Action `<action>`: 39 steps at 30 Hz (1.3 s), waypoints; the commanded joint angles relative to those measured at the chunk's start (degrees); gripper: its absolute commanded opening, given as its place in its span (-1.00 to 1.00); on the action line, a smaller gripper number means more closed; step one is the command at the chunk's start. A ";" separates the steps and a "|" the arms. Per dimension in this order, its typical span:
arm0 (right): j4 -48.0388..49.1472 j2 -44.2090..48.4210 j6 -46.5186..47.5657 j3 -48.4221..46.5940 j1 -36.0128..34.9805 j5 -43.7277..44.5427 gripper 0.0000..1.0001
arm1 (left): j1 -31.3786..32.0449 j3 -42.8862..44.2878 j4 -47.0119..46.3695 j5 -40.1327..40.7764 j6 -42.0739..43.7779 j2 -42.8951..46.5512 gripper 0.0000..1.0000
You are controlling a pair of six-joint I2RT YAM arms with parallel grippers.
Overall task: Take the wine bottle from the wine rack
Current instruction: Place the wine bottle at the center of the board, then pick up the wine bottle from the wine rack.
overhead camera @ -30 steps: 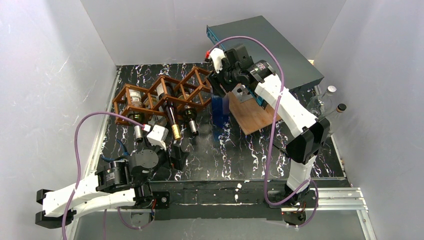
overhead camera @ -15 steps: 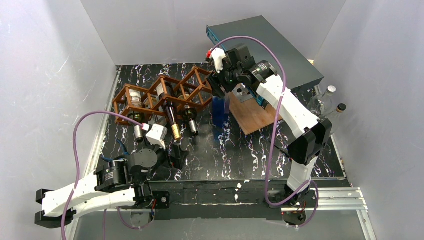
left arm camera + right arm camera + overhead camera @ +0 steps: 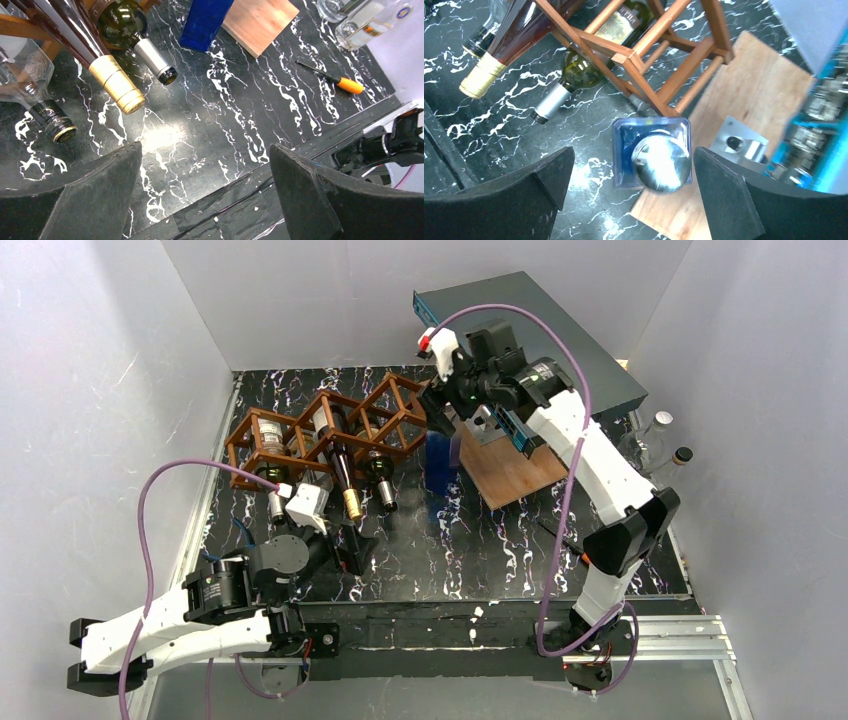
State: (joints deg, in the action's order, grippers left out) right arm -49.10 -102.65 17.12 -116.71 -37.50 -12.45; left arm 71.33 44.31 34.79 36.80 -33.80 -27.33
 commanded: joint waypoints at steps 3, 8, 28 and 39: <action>0.21 5.88 2.60 -6.02 1.12 1.79 0.97 | 0.13 3.28 0.99 1.22 -3.11 -0.17 0.97; -0.26 6.08 3.93 -8.62 1.12 1.86 0.97 | 0.12 4.63 2.12 1.20 -4.17 -1.23 0.97; -14.19 21.74 21.24 7.05 1.16 -28.95 0.97 | -0.85 20.04 17.27 8.39 -9.73 -15.24 0.97; -12.99 34.93 26.16 28.00 4.82 -32.10 0.97 | -29.12 16.21 6.08 -11.12 -1.33 -25.40 0.97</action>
State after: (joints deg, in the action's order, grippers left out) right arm -63.77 -72.18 42.17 -94.45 -34.72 -41.28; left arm 47.90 64.10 46.68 29.19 -37.34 -51.31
